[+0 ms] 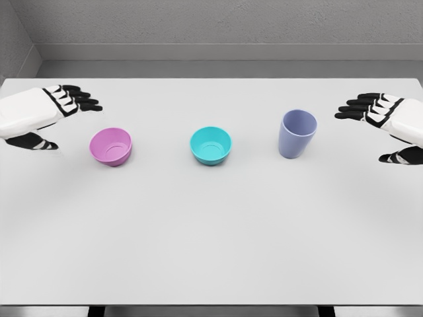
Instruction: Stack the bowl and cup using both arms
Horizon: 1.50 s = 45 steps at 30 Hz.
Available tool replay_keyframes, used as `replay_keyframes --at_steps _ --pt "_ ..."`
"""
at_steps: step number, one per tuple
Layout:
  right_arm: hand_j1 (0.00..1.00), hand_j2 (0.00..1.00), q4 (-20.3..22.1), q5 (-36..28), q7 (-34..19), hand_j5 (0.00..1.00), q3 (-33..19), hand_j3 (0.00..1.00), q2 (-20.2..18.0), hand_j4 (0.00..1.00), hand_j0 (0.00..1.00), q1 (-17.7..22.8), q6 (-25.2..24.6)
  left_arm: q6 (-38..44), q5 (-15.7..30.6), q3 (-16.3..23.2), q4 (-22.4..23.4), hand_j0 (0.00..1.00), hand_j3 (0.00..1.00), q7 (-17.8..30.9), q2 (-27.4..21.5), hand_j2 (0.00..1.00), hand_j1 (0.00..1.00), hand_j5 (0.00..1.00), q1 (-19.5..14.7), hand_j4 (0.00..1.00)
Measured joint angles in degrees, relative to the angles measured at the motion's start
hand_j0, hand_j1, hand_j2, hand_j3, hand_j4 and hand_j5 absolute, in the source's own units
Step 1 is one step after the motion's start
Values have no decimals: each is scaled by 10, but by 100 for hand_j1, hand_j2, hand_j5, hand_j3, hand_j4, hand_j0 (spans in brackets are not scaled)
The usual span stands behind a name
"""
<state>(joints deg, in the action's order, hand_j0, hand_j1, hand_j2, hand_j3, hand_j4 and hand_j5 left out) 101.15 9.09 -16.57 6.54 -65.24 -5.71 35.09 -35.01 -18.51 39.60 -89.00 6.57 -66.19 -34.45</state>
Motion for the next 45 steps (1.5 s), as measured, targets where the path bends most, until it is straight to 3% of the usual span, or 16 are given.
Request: replay_keyframes --at_steps 5,8,9,11,14,16,21,24,27,31,37,45 --pt "100 100 0 1 2 100 0 100 1 100 100 -1 0 0 -27 -22 1 100 100 20 0 100 100 100 -25 100" --pt "100 100 0 0 3 100 0 100 1 100 100 0 0 0 -61 -17 18 100 100 41 14 100 100 100 -76 100" --pt "100 100 0 -1 2 100 1 100 1 100 100 0 0 -1 -70 -4 30 100 100 48 27 100 100 100 -107 100" --pt "100 100 -1 -1 1 100 14 100 2 100 100 0 0 0 -69 45 68 100 100 56 54 100 100 100 -185 100" --pt "100 100 -2 1 -2 100 27 100 1 100 100 -13 0 0 -55 115 106 100 100 63 78 100 100 100 -215 100" --pt "100 100 -3 7 -14 100 36 100 2 100 100 -38 0 0 -47 161 118 100 100 64 90 100 100 100 -253 100" --pt "100 100 -5 28 -43 100 50 100 5 100 100 -77 0 -1 -38 271 141 100 100 69 122 100 100 100 -302 100" --pt "100 100 -5 41 -73 100 53 100 5 100 100 -98 0 0 -35 311 154 100 100 88 128 100 100 100 -309 100" --pt "100 100 -6 54 -94 100 56 100 5 100 100 -111 0 -1 -35 327 161 100 100 140 130 100 100 100 -317 100" --pt "100 100 -17 62 -108 100 84 100 6 100 100 -158 0 -1 -34 342 174 100 100 165 137 100 100 100 -317 100" --pt "100 100 -26 72 -113 100 118 100 9 100 100 -198 0 -1 15 349 177 100 100 159 145 100 100 100 -316 100" --pt "100 100 -60 95 -140 100 186 100 68 100 100 -266 0 -1 65 391 187 100 100 131 138 100 100 100 -314 100"
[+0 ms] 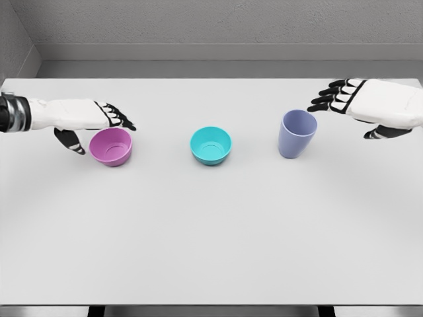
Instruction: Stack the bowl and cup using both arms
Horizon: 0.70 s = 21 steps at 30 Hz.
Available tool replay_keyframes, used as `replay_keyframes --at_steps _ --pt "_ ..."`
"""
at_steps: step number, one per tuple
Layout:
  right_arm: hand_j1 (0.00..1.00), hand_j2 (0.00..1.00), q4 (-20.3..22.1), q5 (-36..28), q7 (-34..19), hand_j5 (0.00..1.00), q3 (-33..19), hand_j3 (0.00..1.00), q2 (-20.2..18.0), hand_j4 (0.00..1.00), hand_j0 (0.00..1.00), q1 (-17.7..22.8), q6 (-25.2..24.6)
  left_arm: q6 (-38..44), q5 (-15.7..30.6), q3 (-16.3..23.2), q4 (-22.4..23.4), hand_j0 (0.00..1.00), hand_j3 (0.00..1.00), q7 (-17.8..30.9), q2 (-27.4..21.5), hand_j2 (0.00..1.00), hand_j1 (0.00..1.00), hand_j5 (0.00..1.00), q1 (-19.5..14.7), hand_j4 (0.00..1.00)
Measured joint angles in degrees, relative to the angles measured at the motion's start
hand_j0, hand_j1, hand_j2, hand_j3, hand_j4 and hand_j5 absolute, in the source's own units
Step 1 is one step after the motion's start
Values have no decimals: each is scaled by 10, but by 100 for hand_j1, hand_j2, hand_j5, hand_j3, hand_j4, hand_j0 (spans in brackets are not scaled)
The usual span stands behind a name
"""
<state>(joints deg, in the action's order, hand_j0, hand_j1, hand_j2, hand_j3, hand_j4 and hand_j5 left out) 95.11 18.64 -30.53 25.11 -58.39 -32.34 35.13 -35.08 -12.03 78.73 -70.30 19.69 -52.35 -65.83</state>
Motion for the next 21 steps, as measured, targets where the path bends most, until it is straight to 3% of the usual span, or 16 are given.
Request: replay_keyframes --at_steps 21 --pt "100 100 -84 9 -13 100 103 100 73 100 100 -108 0 0 4 13 10 100 100 -2 -26 100 100 100 5 100"
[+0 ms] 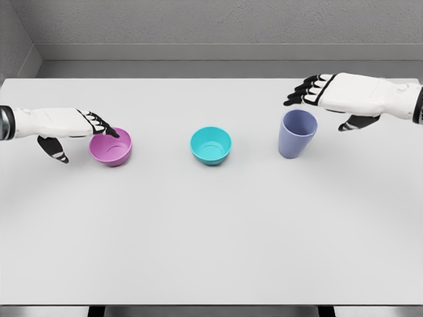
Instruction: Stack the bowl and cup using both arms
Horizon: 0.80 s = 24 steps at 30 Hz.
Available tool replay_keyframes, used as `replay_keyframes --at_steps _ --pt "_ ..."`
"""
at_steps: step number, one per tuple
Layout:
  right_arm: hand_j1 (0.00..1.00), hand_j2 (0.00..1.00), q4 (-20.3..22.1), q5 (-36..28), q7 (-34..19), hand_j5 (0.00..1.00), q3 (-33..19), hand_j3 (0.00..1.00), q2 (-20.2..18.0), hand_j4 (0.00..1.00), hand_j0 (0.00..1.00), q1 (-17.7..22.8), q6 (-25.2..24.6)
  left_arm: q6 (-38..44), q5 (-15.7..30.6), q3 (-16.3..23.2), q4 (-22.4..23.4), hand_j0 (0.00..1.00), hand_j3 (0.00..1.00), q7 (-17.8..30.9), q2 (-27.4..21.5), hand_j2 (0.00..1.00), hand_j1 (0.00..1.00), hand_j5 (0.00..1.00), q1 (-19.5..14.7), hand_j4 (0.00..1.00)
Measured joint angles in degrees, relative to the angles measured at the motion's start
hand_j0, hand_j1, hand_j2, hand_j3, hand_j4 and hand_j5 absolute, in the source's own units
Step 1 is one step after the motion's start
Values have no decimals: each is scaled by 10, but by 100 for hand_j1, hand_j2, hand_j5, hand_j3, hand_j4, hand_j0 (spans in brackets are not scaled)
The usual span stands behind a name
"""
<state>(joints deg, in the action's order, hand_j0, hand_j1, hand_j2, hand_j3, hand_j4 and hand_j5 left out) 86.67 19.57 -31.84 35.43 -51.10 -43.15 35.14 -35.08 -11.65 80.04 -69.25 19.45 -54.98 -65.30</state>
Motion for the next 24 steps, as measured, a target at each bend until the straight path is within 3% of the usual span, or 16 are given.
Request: replay_keyframes --at_steps 9,17,24 --pt "100 100 -27 2 -23 100 75 100 12 100 100 -94 0 0 3 -13 -14 100 100 0 -15 100 100 100 -2 100" --pt "100 100 -54 -1 -30 100 135 100 13 100 100 -135 0 0 3 -16 -16 100 100 0 -6 100 100 100 -4 100" --pt "100 100 -59 -2 -32 100 158 100 24 100 100 -137 0 0 3 -16 -17 100 100 0 15 100 100 100 -4 100"
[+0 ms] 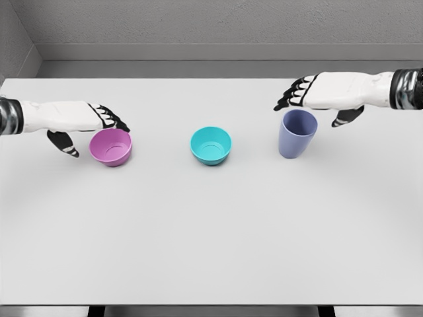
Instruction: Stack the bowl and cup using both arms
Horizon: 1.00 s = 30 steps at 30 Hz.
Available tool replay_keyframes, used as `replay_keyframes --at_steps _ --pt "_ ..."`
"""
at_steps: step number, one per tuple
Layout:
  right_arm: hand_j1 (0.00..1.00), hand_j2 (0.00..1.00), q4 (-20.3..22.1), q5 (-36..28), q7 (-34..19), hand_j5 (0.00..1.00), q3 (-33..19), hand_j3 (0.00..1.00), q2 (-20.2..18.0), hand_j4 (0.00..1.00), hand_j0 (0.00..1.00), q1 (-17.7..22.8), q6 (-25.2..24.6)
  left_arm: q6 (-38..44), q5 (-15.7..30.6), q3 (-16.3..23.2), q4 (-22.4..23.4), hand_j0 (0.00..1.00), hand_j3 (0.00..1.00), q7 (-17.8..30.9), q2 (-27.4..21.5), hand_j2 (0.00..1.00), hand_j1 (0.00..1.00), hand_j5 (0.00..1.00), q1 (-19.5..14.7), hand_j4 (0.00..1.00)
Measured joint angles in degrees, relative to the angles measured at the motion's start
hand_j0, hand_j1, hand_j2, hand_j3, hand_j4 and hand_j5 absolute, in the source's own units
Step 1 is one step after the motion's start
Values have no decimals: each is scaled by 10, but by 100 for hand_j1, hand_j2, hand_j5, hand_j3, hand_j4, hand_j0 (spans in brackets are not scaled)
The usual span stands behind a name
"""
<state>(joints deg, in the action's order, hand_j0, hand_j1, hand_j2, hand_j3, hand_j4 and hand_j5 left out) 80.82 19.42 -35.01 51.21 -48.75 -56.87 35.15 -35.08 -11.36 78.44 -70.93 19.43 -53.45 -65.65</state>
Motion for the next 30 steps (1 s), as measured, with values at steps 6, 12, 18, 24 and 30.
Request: replay_keyframes --at_steps 6,12,18,24,30 --pt "100 100 -4 0 0 100 7 100 16 100 100 0 0 0 -1 1 0 100 100 0 12 100 100 100 0 100" --pt "100 100 -7 -1 0 100 9 100 22 100 100 0 0 0 -4 4 1 100 100 0 20 100 100 100 1 100" --pt "100 100 -13 -1 0 100 10 100 22 100 100 1 0 0 -6 6 4 100 100 0 27 100 100 100 2 100" --pt "100 100 -21 0 0 100 11 100 23 100 100 3 0 0 -8 9 5 100 100 0 30 100 100 100 3 100" --pt "100 100 -24 1 0 100 17 100 26 100 100 5 0 0 -8 9 5 100 100 0 28 100 100 100 4 100"
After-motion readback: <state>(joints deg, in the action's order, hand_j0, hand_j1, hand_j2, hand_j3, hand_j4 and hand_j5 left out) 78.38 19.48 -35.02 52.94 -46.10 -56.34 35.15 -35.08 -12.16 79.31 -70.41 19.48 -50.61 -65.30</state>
